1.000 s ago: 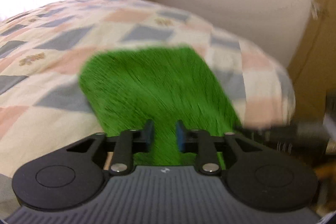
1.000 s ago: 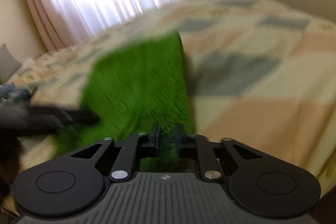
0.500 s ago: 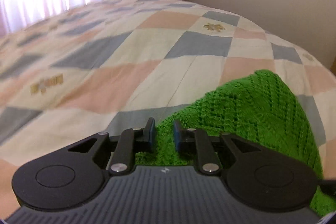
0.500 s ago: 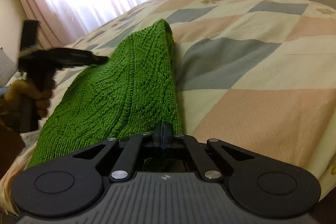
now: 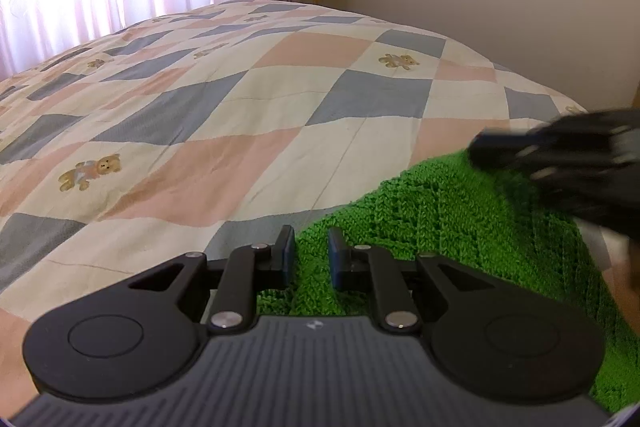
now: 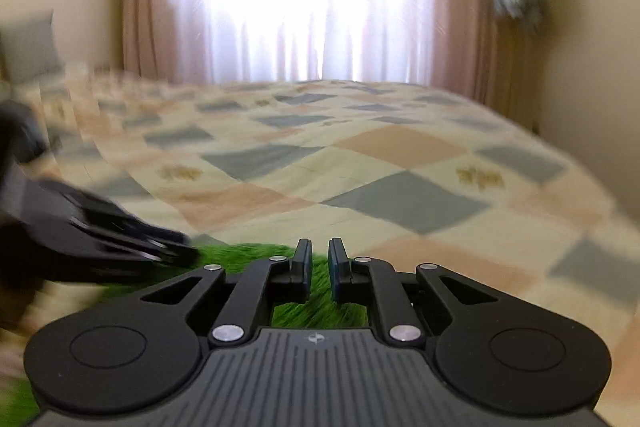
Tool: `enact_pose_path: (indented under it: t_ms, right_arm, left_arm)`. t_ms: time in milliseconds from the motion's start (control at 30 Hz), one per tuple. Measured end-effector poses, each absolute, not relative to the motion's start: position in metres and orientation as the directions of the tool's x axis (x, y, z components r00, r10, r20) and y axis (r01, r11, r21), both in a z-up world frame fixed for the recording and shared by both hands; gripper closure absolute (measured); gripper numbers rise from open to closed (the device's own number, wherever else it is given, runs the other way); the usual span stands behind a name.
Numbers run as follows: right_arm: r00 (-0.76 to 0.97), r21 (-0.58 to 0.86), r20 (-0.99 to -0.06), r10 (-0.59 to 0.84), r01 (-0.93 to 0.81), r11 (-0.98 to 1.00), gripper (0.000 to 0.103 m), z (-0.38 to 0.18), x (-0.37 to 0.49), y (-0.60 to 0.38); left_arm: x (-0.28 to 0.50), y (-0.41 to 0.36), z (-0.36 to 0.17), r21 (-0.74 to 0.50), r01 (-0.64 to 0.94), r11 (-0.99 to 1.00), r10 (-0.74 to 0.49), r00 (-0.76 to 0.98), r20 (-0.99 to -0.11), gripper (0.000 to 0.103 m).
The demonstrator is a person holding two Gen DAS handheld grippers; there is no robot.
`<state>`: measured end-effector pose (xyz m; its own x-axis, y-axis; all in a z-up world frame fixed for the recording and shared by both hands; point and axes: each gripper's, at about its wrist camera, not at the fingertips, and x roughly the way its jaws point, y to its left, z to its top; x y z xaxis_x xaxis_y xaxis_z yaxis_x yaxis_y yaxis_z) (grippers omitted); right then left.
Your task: Fold clothes
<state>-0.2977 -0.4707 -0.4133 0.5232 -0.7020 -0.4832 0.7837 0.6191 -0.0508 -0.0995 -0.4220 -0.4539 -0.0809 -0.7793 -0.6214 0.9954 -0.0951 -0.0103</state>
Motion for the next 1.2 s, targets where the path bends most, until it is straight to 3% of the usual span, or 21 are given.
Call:
enact_pose_path:
  t_ms: [133, 367, 500, 533, 567, 600, 833, 1000, 1200]
  right_arm:
    - [0.479, -0.04, -0.603, -0.638, 0.781, 0.624, 0.101, -0.459, -0.291, -0.505]
    - [0.572, 0.268, -0.587, -0.573, 0.805, 0.529, 0.103, -0.473, -0.327, -0.525]
    - [0.623, 0.489, -0.543, -0.563, 0.78, 0.391, 0.103, -0.46, -0.358, -0.527]
    - [0.604, 0.486, -0.535, -0.591, 0.792, 0.37, 0.099, -0.453, -0.363, -0.519]
    - [0.575, 0.462, -0.525, -0.628, 0.812, 0.356, 0.085, -0.445, -0.367, -0.507]
    - [0.547, 0.44, -0.514, -0.661, 0.829, 0.344, 0.079, -0.437, -0.371, -0.495]
    - [0.548, 0.363, -0.477, -0.687, 0.835, 0.414, 0.078, -0.423, -0.386, -0.383]
    - [0.439, 0.237, -0.615, -0.655, 0.895, 0.378, 0.077, -0.456, -0.378, -0.363]
    - [0.473, 0.295, -0.544, -0.693, 0.881, 0.369, 0.076, -0.424, -0.391, -0.349]
  left_arm:
    - [-0.098, -0.422, -0.462, 0.0, 0.994, -0.109, -0.786, -0.086, -0.612, 0.088]
    - [-0.064, -0.394, -0.435, -0.225, 0.973, -0.042, -0.802, -0.167, -0.574, 0.089]
    - [-0.062, -0.351, -0.417, -0.246, 0.967, -0.068, -0.824, -0.193, -0.533, 0.089]
    - [-0.065, -0.343, -0.416, -0.243, 0.967, -0.077, -0.822, -0.199, -0.533, 0.089]
    - [-0.067, -0.336, -0.415, -0.245, 0.966, -0.082, -0.82, -0.205, -0.534, 0.089]
    - [-0.071, -0.33, -0.415, -0.246, 0.965, -0.089, -0.817, -0.212, -0.536, 0.089]
    - [-0.112, -0.328, -0.441, -0.135, 0.984, -0.117, -0.763, -0.176, -0.622, 0.085]
    - [-0.124, -0.326, -0.432, -0.063, 0.991, -0.114, -0.754, -0.128, -0.644, 0.084]
    - [-0.133, -0.268, -0.409, -0.109, 0.987, -0.116, -0.762, -0.158, -0.628, 0.084]
